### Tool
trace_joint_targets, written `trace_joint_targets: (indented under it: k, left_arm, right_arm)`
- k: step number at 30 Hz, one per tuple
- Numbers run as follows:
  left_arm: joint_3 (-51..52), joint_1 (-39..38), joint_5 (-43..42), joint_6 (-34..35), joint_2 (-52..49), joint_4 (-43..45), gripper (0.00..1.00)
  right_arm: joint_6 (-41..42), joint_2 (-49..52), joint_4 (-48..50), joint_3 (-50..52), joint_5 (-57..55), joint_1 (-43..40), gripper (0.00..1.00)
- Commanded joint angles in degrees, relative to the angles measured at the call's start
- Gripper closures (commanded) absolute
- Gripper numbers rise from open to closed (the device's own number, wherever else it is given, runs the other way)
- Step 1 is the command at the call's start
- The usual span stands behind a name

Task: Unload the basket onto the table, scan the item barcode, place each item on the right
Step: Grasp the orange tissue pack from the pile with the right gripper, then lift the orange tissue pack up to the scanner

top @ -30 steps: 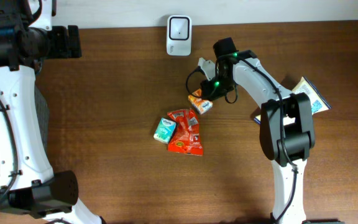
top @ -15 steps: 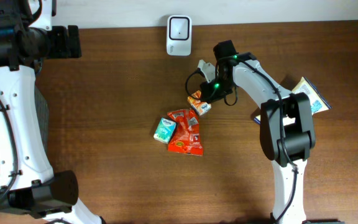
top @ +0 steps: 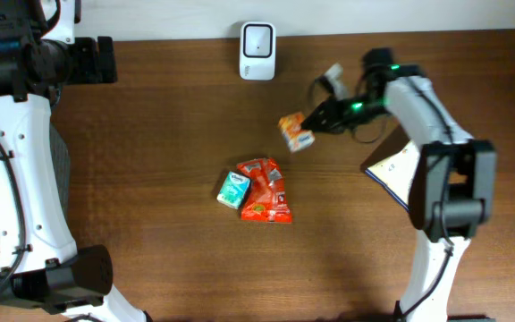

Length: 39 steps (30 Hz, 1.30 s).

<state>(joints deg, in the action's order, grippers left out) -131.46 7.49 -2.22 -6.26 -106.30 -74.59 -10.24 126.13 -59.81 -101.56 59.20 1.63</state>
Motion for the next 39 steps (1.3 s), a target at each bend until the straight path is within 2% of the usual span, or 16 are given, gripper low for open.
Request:
trace_joint_targets:
  k: [1, 3, 12, 19, 24, 30, 32, 34, 37, 39]
  left_arm:
    - [0.11, 0.31, -0.57, -0.74, -0.09, -0.09, 0.01]
    - [0.11, 0.31, -0.57, -0.74, -0.09, -0.09, 0.01]
    - [0.11, 0.31, -0.57, -0.72, -0.09, -0.09, 0.01]
    - [0.11, 0.31, -0.57, -0.74, -0.09, -0.09, 0.01]
    - [0.11, 0.31, -0.57, -0.72, -0.09, -0.09, 0.01]
    - [0.11, 0.31, -0.57, -0.72, -0.09, -0.09, 0.01]
    - [0.11, 0.31, -0.57, -0.74, -0.09, -0.09, 0.01]
    - [0.11, 0.31, -0.57, -0.74, -0.09, -0.09, 0.01]
    - [0.11, 0.31, -0.57, -0.74, -0.09, -0.07, 0.01]
    - [0.11, 0.31, -0.57, -0.74, -0.09, -0.09, 0.01]
  right_arm:
    - [-2.82, -2.56, -1.62, -1.38, 21.33, -1.33, 0.96]
    - [-2.91, -2.56, -1.25, -1.4, 29.75, -1.03, 0.96]
    - [6.36, -2.67, -0.96, -5.25, 29.73, 2.89, 0.96]
    - [20.92, -2.67, -0.59, -16.06, 29.7, 3.63, 0.96]
    - [31.39, -2.67, 4.44, -22.95, 29.7, 3.67, 0.96]
    - [34.82, -2.67, 6.78, -29.66, 29.2, 3.67, 0.96]
    - [34.4, -2.67, 6.82, -32.59, 23.85, 3.67, 0.96]
    - [32.7, -2.67, 6.05, -34.1, 12.59, 4.02, 0.96]
    - [28.57, -2.69, 2.75, -34.58, -10.67, 6.47, 0.96]
    - [25.81, -2.67, 0.07, -34.58, -29.99, 10.69, 0.96]
